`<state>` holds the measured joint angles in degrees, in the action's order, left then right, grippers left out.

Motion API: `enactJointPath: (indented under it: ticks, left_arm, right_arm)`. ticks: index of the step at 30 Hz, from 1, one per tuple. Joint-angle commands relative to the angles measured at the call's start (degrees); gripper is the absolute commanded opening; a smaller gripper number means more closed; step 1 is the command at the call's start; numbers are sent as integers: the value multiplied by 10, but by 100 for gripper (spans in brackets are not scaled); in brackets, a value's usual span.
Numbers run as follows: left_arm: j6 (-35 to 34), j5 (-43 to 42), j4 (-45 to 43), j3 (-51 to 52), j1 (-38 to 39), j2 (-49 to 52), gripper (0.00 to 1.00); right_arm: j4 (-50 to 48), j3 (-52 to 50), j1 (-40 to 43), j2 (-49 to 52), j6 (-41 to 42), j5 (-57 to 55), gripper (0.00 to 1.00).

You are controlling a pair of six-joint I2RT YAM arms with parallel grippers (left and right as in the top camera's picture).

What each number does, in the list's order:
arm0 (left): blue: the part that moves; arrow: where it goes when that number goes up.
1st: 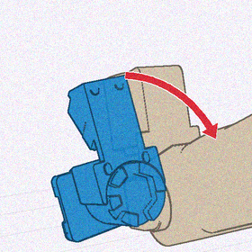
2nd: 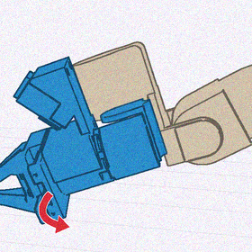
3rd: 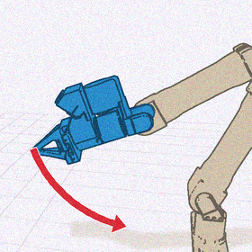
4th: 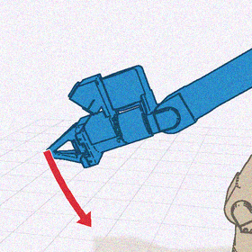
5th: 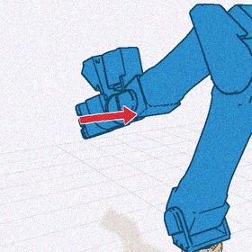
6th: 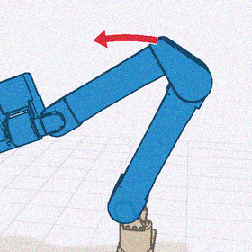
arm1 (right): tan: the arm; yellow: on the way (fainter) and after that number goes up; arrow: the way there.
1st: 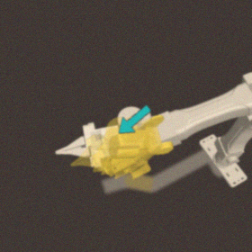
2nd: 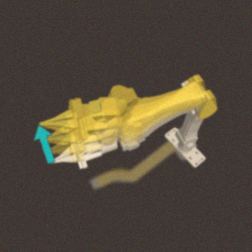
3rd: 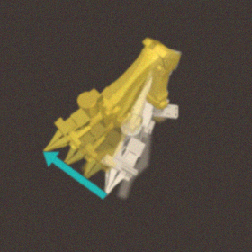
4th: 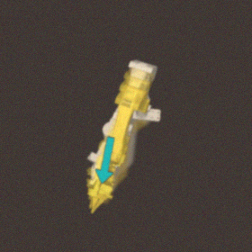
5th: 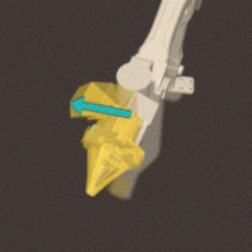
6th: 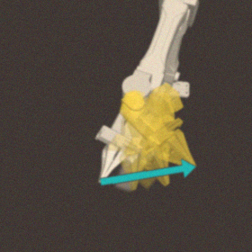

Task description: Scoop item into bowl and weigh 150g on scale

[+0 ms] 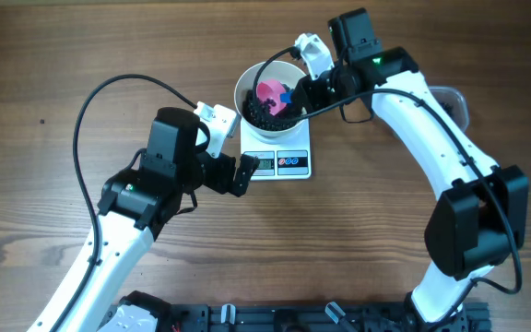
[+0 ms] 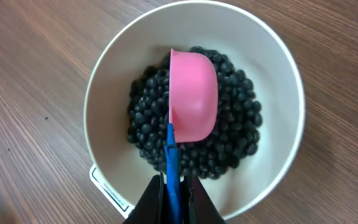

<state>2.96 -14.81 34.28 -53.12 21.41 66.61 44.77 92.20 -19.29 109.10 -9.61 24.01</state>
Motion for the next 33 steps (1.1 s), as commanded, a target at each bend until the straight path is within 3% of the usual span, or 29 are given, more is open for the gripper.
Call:
enactJointPath:
  ticks: [1, 18, 33]
  left_arm:
    - [11, 3, -2, -7, 2, 2, 100]
    - [11, 3, -2, -7, 2, 2, 100]
    - [11, 3, -2, -7, 2, 2, 100]
  right_arm:
    - [-4, 10, 20, -11, 7, 15, 4]
    - [-19, 10, 24, -66, -109, 39, 4]
    - [-19, 10, 24, -66, -129, 39, 4]
